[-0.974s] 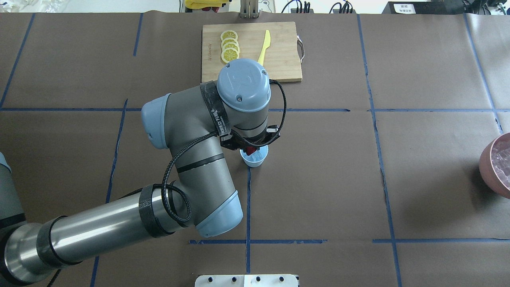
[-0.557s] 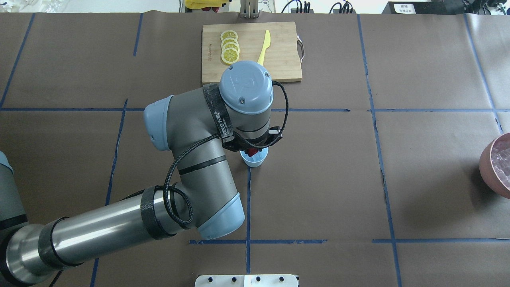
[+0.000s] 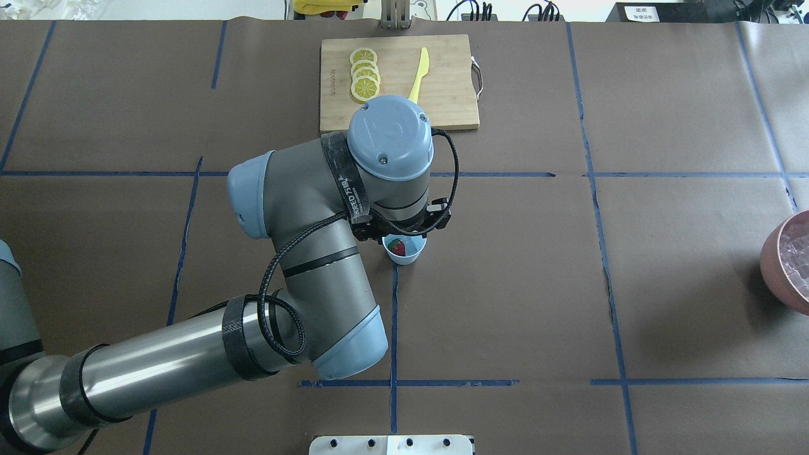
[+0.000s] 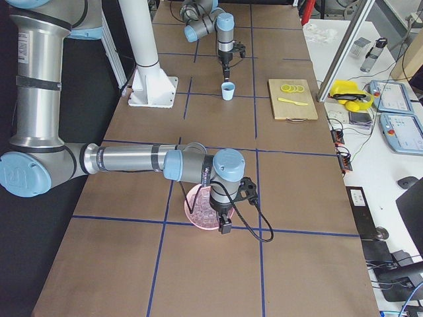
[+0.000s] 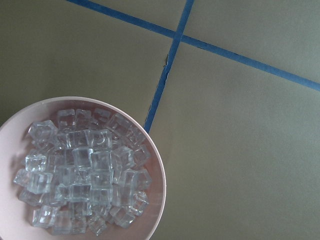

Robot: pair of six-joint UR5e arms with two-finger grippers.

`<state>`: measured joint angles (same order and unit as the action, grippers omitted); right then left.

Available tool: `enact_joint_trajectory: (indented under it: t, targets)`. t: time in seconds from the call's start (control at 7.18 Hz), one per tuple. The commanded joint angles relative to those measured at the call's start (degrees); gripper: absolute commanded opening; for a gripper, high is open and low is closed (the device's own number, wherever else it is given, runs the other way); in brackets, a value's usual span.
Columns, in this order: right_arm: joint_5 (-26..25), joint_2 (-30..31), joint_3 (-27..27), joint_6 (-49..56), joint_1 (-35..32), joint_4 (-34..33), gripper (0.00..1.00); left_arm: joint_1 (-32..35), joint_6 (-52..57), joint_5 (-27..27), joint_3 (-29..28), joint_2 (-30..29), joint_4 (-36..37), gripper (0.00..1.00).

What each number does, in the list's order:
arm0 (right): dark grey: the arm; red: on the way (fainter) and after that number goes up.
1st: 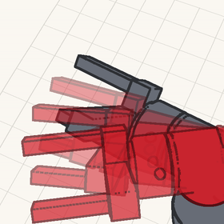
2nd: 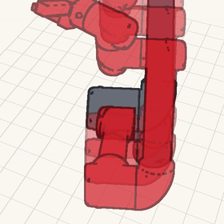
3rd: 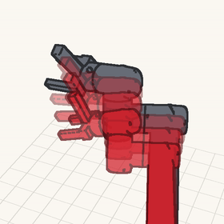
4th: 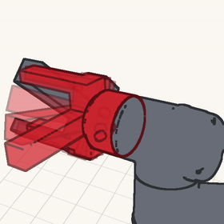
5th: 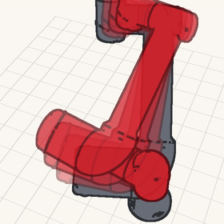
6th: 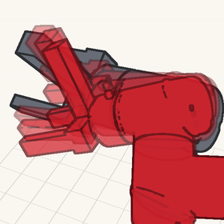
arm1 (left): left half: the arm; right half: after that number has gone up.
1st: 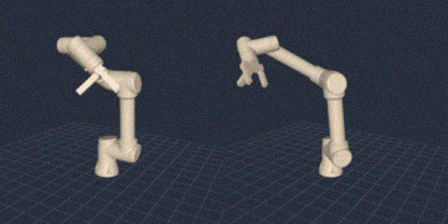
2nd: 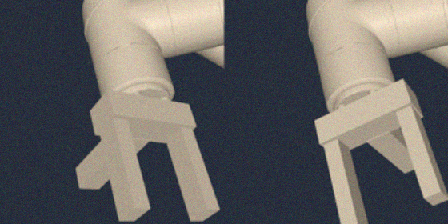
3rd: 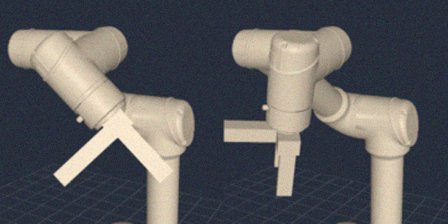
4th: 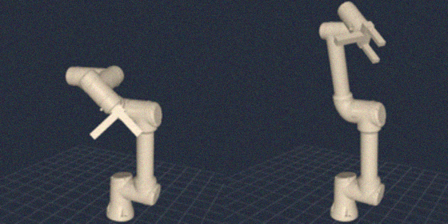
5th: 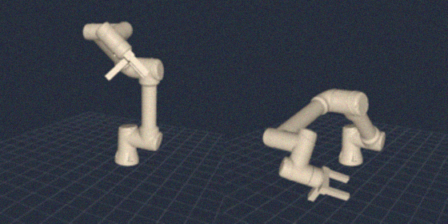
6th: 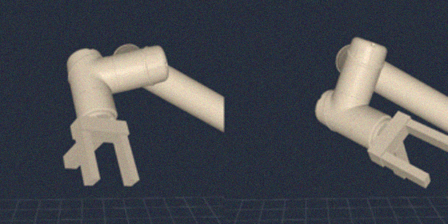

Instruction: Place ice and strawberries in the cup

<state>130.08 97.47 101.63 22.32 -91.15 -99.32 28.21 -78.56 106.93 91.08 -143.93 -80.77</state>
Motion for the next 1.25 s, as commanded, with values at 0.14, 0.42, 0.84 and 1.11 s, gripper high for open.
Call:
enact_joint_trajectory:
  t: [0.14, 0.42, 0.84, 1.11]
  targets:
    - [0.0, 0.0, 0.0, 0.0, 0.0, 0.0, 1.00, 2.7, 12.1, 0.0, 7.9, 8.5, 1.8, 1.00]
    - [0.0, -0.1, -0.6, 0.0, 0.0, 0.2, 1.00, 12.2, 31.0, 5.9, 19.3, 23.2, 1.7, 1.00]
    - [0.0, -0.1, -0.5, 0.0, 0.0, 0.2, 1.00, 35.2, 68.8, 19.8, 20.6, 41.7, 1.0, 1.00]
    - [0.0, -0.1, -0.4, 0.0, 0.0, 0.2, 1.00, 49.1, 86.9, 28.9, 16.4, 51.1, 1.0, 1.00]
